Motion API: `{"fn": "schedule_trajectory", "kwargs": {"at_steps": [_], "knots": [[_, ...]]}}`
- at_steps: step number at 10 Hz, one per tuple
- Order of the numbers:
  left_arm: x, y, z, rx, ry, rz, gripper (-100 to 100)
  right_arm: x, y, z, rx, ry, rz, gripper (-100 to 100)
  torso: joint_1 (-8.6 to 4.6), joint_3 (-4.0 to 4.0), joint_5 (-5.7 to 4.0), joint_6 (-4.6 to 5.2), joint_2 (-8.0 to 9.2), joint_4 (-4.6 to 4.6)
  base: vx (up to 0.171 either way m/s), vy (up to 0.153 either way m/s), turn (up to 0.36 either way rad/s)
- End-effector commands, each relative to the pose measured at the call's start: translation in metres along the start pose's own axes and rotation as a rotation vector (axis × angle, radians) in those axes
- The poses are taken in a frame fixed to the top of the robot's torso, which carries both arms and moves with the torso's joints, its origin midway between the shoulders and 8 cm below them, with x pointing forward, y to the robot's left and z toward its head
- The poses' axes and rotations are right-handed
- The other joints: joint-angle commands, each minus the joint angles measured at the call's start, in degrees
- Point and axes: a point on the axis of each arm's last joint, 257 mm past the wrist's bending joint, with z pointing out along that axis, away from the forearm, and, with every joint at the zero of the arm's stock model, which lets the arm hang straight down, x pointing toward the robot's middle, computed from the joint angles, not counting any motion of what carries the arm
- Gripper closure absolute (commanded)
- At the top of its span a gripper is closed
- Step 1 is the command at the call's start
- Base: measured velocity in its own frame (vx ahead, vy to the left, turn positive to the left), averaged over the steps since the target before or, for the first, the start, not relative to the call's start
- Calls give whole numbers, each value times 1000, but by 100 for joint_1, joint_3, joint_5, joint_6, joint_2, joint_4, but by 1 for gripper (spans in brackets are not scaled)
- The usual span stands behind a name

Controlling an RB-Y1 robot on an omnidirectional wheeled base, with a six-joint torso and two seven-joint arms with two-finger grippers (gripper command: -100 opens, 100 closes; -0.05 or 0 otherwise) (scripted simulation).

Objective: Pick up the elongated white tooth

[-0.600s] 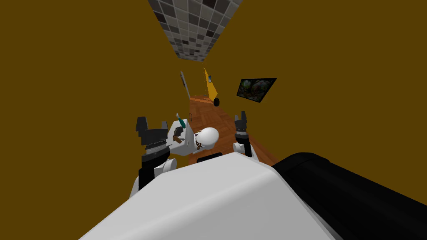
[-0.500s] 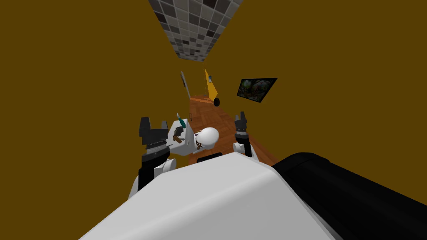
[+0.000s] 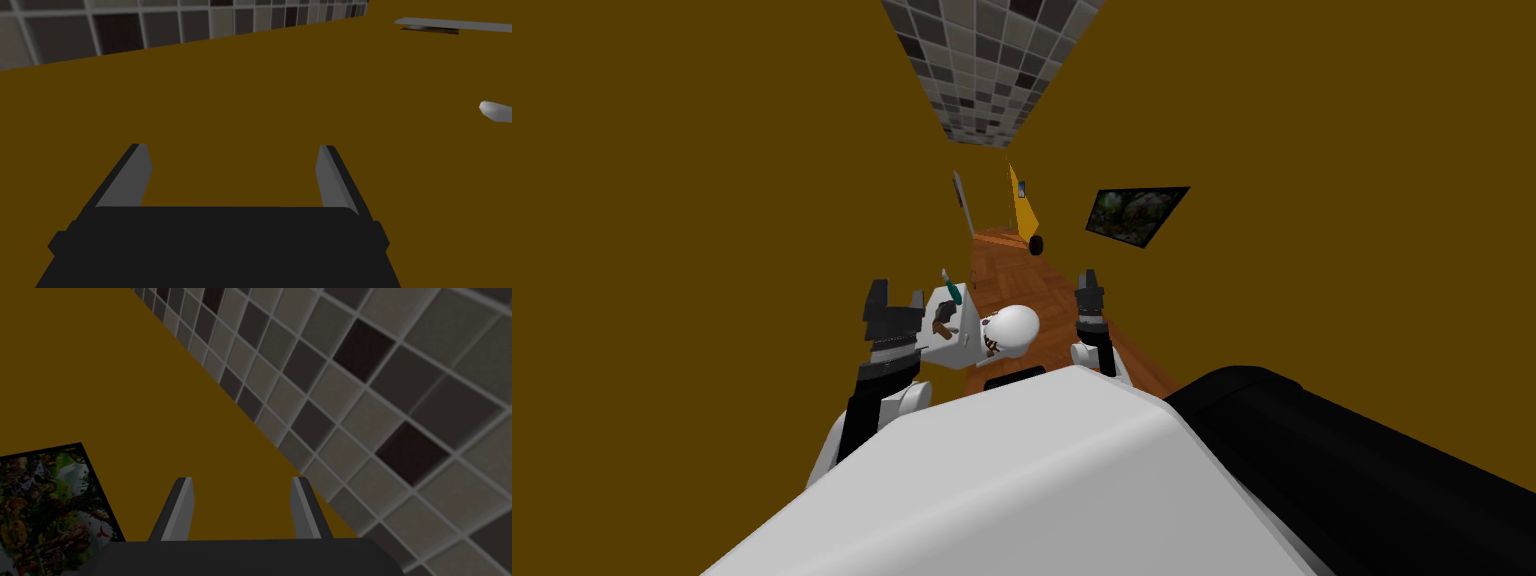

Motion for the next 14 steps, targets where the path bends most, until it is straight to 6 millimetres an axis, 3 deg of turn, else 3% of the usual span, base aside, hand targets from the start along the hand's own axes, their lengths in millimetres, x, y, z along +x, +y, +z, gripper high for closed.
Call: {"fn": "schedule_trajectory", "kwargs": {"at_steps": [1,8,14], "knots": [[3,12,1,-39,18,-40,-100,0,0,0,0,0,0,0,0,0,0,0,0,0,-12,-10,92],[14,69,2,-239,58,-211,-100,0,0,0,0,0,0,0,-6,-1,-1,0,-1,0,-13,-19,109],[14,122,-11,-428,52,-305,-100,0,0,0,0,0,0,0,-14,-2,-3,1,-4,-1,-6,-36,61]]}}
